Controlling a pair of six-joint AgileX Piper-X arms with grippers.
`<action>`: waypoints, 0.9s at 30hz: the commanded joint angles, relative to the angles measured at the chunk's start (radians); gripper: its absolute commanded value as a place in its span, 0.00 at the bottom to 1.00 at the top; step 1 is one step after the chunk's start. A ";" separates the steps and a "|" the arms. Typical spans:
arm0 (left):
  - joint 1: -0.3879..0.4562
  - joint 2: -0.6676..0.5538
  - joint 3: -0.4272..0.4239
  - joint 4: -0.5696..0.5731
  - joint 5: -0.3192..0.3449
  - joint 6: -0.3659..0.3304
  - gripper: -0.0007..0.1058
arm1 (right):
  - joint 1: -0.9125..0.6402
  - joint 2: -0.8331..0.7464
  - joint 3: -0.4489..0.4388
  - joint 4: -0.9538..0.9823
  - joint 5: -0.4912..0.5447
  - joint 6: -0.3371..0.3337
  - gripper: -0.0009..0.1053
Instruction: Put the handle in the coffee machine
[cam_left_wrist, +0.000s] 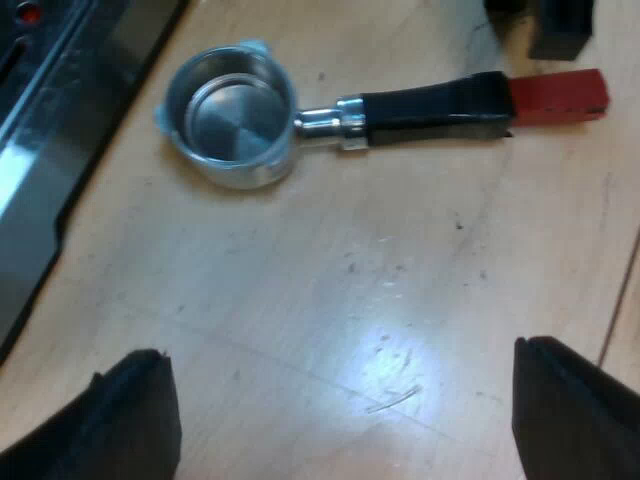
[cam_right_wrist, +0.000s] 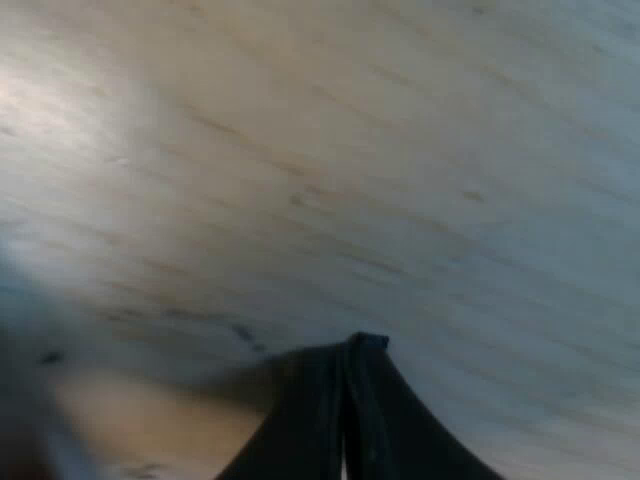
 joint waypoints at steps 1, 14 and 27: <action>0.043 0.004 -0.002 -0.003 -0.010 -0.002 0.66 | 0.050 0.041 -0.027 -0.080 -0.126 0.011 0.01; 0.118 0.004 -0.002 0.118 -0.010 0.005 0.66 | 0.176 0.162 -0.195 -0.079 -0.200 0.011 0.01; 0.140 -0.090 -0.003 0.202 -0.041 0.005 0.66 | 0.231 0.291 -0.365 -0.209 -0.237 0.011 0.01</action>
